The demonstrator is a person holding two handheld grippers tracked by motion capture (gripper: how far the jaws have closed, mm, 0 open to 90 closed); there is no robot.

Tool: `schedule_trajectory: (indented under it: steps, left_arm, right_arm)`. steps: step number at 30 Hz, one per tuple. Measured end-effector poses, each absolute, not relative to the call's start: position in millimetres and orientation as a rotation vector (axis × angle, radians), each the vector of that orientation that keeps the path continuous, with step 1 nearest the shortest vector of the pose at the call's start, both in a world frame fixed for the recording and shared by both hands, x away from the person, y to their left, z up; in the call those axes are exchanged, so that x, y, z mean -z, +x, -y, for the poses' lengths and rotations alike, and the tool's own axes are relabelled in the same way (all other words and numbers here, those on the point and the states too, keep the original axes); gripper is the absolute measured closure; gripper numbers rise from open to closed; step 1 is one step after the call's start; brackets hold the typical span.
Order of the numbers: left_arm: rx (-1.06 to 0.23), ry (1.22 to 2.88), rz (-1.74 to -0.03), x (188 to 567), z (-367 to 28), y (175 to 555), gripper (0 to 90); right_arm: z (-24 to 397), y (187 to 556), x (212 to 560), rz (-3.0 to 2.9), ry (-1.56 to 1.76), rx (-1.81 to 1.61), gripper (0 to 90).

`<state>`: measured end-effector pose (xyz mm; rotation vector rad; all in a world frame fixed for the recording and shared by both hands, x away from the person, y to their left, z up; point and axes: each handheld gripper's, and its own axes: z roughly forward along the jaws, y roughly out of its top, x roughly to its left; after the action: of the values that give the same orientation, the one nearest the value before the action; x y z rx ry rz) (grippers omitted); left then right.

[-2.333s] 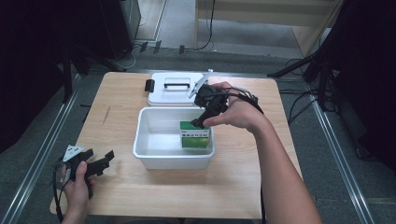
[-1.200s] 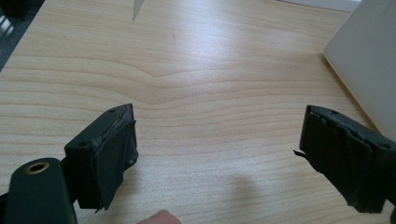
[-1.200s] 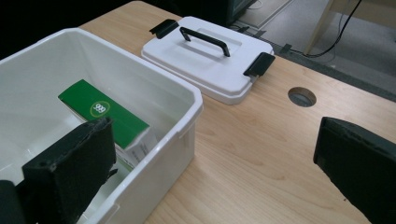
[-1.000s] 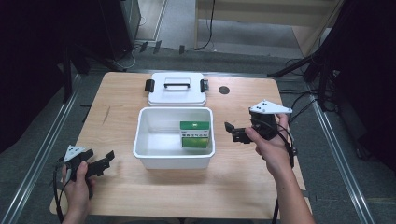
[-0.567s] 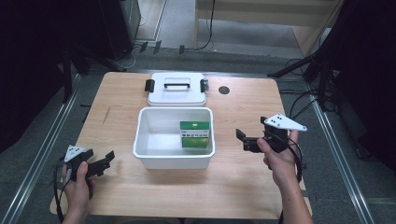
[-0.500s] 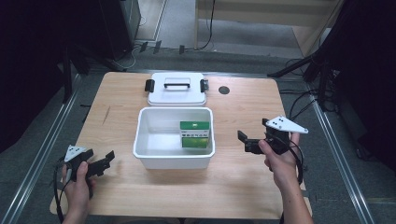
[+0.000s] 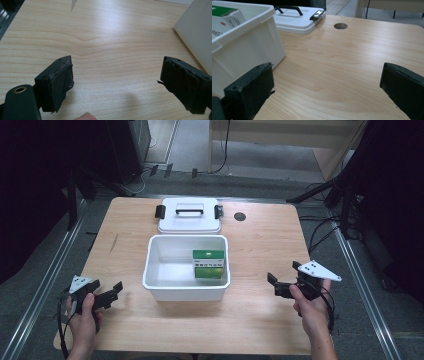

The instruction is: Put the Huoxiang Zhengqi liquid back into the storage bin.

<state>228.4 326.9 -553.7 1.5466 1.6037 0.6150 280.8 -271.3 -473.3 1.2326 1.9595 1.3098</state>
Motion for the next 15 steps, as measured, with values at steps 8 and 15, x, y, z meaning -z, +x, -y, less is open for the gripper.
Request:
schedule_trajectory:
  steps: [8, 15]
  left_arm:
    - [-0.615, 1.548, -1.604, 553.6, -326.7, 228.5, 12.0]
    - [-0.619, 1.548, -1.604, 553.6, -326.2, 228.4, 12.1]
  right_arm:
    - [294.1, 272.2, 488.3, -1.932, 1.279, -1.277, 0.0]
    - [317.5, 263.0, 503.1, -1.893, 1.349, -1.241, 0.0]
